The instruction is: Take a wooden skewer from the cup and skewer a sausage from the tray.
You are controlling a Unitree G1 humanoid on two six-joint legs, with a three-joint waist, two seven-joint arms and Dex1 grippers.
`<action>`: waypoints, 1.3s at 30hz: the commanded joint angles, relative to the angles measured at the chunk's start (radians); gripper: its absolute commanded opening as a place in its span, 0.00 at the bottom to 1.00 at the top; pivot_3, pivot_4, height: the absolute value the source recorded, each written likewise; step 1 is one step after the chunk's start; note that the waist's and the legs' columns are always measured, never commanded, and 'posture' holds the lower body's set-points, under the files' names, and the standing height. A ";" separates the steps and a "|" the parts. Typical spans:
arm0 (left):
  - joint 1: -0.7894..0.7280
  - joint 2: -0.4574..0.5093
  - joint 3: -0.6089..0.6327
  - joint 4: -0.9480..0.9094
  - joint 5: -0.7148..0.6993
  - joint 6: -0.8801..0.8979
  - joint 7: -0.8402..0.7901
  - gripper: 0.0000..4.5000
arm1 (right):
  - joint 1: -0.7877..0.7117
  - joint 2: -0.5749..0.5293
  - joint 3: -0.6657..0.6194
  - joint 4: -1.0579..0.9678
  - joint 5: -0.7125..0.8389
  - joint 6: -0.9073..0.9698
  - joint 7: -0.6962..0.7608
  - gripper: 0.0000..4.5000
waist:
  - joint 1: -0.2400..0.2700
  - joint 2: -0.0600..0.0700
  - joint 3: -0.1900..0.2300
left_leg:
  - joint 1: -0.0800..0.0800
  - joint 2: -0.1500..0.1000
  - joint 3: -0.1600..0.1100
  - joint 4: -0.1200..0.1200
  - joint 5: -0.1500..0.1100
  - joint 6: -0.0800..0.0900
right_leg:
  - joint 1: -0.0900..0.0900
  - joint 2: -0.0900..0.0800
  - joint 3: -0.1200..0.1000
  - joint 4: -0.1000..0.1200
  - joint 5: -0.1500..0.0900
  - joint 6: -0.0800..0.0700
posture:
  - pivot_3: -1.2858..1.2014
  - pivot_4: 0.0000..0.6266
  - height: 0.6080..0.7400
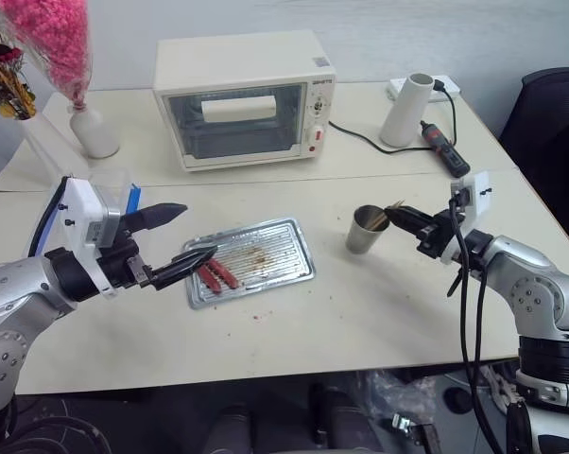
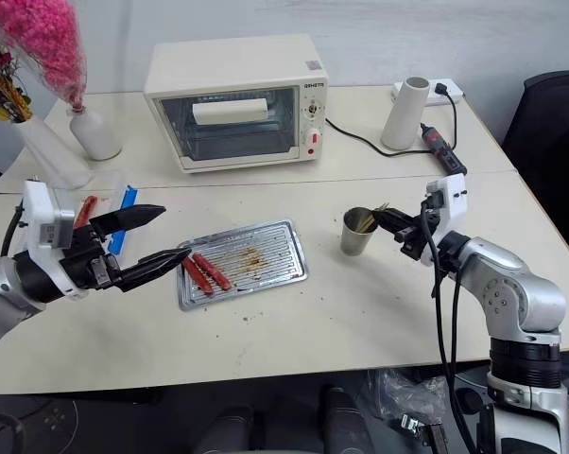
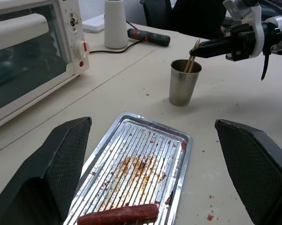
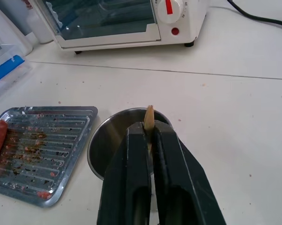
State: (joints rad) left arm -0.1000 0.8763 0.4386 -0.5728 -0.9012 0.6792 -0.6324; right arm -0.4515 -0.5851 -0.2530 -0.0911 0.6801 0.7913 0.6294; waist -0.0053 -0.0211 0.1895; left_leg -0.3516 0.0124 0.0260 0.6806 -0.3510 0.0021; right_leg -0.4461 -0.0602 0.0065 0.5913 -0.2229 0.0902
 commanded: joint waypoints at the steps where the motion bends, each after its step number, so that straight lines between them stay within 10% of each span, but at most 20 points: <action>1: -0.015 -0.003 0.009 -0.001 0.007 -0.018 -0.008 1.00 | -0.007 -0.006 -0.012 -0.027 0.001 -0.016 0.000 0.01 | 0.000 0.000 0.000 | 0.000 0.000 0.000 0.000 0.000 0.000 | 0.000 0.000 0.000 0.000 0.000 0.000 | 0.52 0.24 1.00; 8: -0.035 -0.006 -0.006 0.005 0.018 -0.020 -0.010 1.00 | -0.009 -0.009 -0.010 -0.022 -0.012 -0.027 0.004 0.01 | 0.000 0.000 0.000 | 0.000 0.000 0.000 0.000 0.000 0.000 | 0.000 0.000 0.000 0.000 0.000 0.000 | 0.52 0.24 1.00; 15: -0.051 -0.008 -0.014 0.013 0.029 -0.023 -0.014 1.00 | -0.007 -0.016 0.001 -0.032 -0.036 -0.025 0.000 0.44 | -0.001 0.000 0.000 | 0.000 0.000 0.000 0.000 0.000 0.000 | 0.000 0.000 0.000 0.000 0.000 0.000 | 0.52 0.24 1.00; 39: -0.097 -0.019 -0.053 0.041 0.061 -0.031 -0.038 1.00 | 0.045 -0.016 -0.067 -0.103 0.015 0.021 -0.027 0.44 | 0.000 0.000 0.000 | 0.000 0.000 0.000 0.000 0.000 0.000 | 0.000 0.000 0.000 0.000 0.000 0.000 | 0.52 0.24 1.00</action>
State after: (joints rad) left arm -0.1864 0.8580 0.3784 -0.5333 -0.8510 0.6725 -0.6625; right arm -0.3892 -0.5939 -0.3006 -0.1585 0.6725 0.8148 0.6048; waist -0.0049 -0.0211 0.1896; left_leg -0.3519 0.0123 0.0258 0.6806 -0.3510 0.0022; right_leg -0.4461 -0.0601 0.0064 0.5910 -0.2229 0.0903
